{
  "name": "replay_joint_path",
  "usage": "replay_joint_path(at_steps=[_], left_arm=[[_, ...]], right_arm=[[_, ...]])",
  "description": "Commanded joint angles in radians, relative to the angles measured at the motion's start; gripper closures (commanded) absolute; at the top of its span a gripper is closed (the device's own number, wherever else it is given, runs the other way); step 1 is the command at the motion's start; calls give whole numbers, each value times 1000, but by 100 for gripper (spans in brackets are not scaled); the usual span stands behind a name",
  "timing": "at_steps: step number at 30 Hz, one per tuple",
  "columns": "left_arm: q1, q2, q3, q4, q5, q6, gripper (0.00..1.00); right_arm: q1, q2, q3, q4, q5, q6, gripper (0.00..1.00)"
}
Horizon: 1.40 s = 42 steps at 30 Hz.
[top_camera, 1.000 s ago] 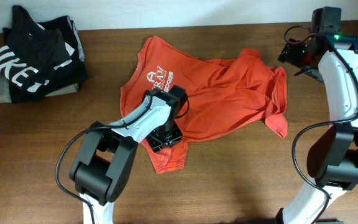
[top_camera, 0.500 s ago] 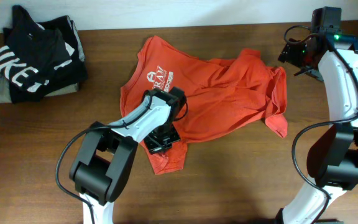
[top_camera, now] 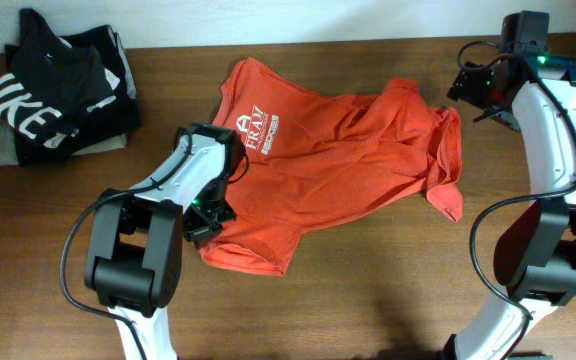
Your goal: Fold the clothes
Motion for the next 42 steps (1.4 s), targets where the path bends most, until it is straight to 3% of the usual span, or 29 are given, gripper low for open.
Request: replay_joint_path(at_steps=[1, 7, 10, 11, 12, 17, 22, 27, 31, 36, 42], left_arm=[[52, 2, 14, -16, -53, 10, 99], [97, 2, 13, -30, -81, 10, 98], [97, 3, 13, -31, -79, 10, 78], [97, 3, 13, -31, -76, 10, 48], [97, 2, 13, -36, -72, 10, 1], [89, -5, 14, -41, -68, 55, 1], [34, -136, 14, -24, -104, 62, 1], [-29, -273, 14, 162, -101, 190, 1], [-35, -270, 11, 381, 177, 539, 1], [-35, -270, 10, 439, 100, 547, 1], [-35, -264, -20, 426, 112, 547, 1]], right_arm=[[3, -5, -2, 0, 6, 9, 1], [3, -5, -2, 0, 6, 9, 1], [3, -5, -2, 0, 6, 9, 1], [3, -5, -2, 0, 6, 9, 1], [3, -5, -3, 0, 6, 9, 1], [3, -5, -2, 0, 6, 9, 1], [3, -5, -2, 0, 6, 9, 1], [3, -5, -2, 0, 6, 9, 1], [3, -5, -2, 0, 6, 9, 1], [3, -5, -3, 0, 6, 9, 1], [3, -5, -3, 0, 6, 9, 1]])
